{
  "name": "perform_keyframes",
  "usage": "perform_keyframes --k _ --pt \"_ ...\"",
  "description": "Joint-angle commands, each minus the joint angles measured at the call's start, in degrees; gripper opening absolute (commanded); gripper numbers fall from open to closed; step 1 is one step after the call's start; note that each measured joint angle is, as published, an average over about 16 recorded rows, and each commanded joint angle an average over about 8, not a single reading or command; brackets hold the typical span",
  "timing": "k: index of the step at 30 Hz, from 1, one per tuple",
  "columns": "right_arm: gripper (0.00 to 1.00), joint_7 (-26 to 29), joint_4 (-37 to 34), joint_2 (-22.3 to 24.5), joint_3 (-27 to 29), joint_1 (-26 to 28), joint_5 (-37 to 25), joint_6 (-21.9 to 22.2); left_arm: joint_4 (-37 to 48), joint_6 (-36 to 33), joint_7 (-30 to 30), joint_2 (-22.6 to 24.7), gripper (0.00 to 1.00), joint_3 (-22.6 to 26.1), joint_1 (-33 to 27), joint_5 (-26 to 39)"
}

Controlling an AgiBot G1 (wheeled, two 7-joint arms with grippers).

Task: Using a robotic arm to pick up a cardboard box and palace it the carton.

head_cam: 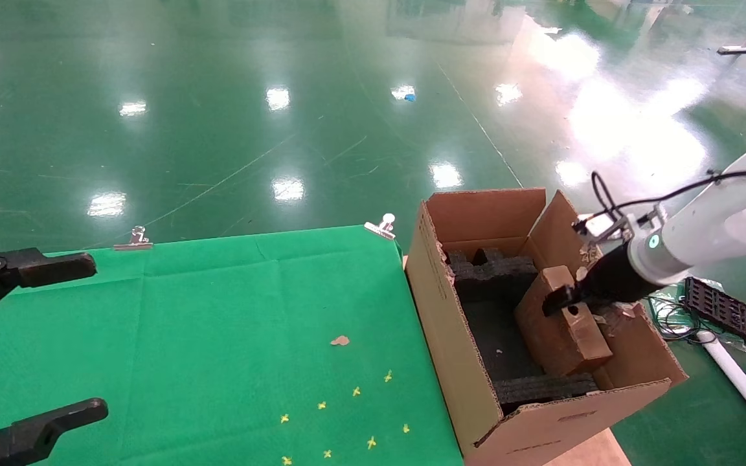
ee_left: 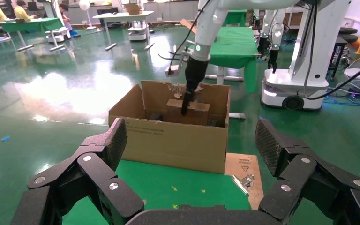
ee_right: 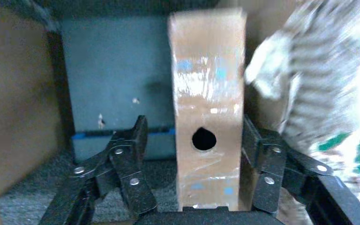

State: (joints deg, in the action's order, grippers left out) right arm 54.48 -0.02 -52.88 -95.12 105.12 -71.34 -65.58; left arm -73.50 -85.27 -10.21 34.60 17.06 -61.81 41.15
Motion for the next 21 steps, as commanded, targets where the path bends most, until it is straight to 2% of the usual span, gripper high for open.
perform_keyframes --k 1,7,12,21 --pt "1.0 -0.07 -0.06 0.16 -0.09 1.12 -0.12 -0.18 0.0 0.0 0.0 0.0 1.0 0.01 0.0 0.0" --pt "1.0 -2.93 1.0 1.35 0.81 8.59 1.12 -0.88 0.0 0.01 0.01 -0.01 1.0 0.02 -0.01 -0.02" --pt "1.0 -6.53 2.14 2.74 1.95 14.58 2.6 0.58 0.0 0.02 0.02 -0.02 1.0 0.04 -0.01 -0.03" --pt "1.0 -9.26 3.5 4.09 3.53 18.31 4.07 3.71 0.01 0.03 0.03 -0.02 1.0 0.06 -0.01 -0.05"
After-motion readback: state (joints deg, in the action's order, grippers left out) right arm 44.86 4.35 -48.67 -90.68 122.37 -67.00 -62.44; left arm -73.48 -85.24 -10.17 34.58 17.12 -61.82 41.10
